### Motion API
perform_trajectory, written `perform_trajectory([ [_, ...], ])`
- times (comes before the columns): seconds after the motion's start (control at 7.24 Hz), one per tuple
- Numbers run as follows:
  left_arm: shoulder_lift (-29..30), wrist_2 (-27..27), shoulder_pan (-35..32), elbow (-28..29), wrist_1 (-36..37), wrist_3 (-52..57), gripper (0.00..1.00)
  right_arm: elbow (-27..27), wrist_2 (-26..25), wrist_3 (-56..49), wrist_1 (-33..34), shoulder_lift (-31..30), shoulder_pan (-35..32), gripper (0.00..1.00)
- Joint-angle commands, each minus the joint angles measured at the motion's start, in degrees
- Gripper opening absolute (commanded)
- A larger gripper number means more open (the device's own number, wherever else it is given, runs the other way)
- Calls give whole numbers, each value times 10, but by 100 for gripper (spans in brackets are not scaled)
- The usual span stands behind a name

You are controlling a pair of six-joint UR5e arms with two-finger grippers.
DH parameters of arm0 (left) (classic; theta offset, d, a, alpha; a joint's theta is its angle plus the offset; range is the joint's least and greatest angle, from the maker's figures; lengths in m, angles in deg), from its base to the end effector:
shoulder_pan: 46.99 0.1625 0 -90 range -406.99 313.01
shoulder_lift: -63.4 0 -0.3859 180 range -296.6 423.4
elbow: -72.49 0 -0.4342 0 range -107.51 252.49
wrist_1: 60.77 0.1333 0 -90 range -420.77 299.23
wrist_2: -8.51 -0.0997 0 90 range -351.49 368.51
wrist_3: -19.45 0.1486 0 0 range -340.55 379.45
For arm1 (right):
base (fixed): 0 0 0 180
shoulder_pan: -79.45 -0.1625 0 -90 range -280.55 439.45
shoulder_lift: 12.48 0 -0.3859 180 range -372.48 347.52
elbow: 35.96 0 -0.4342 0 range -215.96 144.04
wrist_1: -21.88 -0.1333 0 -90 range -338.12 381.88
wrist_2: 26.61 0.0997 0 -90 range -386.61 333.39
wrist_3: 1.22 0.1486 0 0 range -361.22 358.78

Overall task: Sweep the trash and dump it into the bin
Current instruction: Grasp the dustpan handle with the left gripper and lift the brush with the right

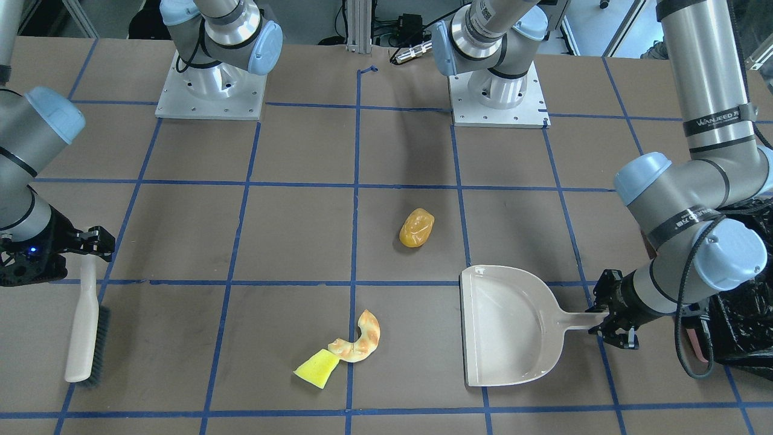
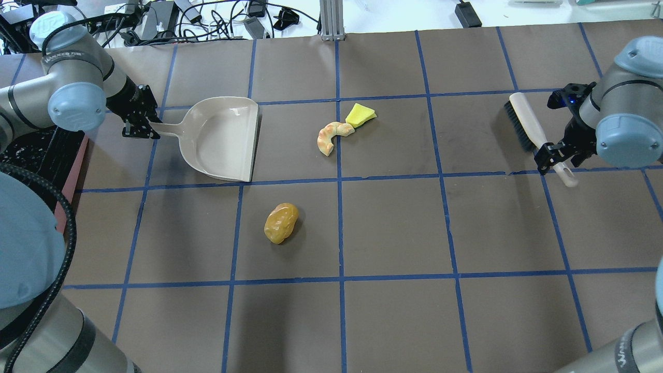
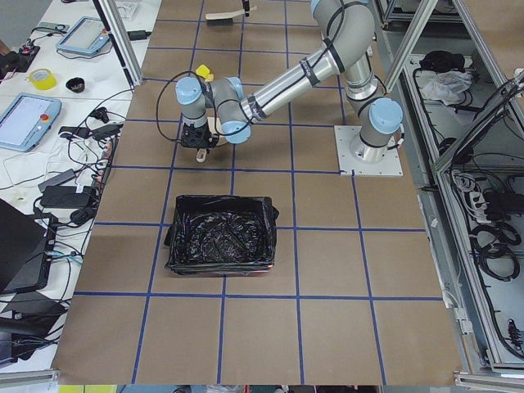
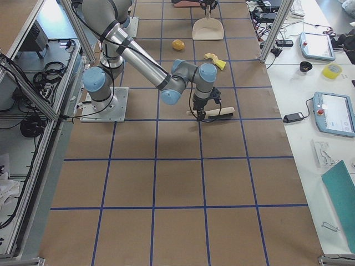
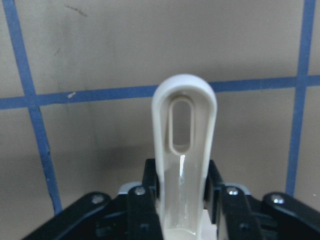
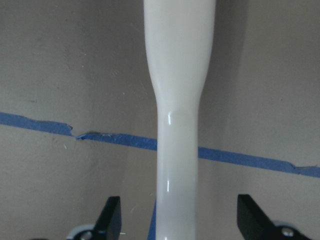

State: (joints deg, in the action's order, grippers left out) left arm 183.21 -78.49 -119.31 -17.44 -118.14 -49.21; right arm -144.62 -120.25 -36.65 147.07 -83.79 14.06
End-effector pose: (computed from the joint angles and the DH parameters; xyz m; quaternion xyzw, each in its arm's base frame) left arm 0.0709 -0.6868 0.1388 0.6832 -0.7293 0.0115 0.0345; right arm -0.1218 -0.5633 0.1127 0.0948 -0.9948 -0.0322 0.0181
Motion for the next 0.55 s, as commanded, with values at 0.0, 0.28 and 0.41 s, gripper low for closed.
perform_trajectory([
  [0.0,3,2,-3,27,-9,-6,0,1,1,1,2,-1,0,61],
  [0.28,3,-4,-26,95,-99,-45,0,0,1,2,1,-1,0,47],
  [0.41,4,-4,-40,119,-117,-73,0,0,2,1,1,-1,0,42],
])
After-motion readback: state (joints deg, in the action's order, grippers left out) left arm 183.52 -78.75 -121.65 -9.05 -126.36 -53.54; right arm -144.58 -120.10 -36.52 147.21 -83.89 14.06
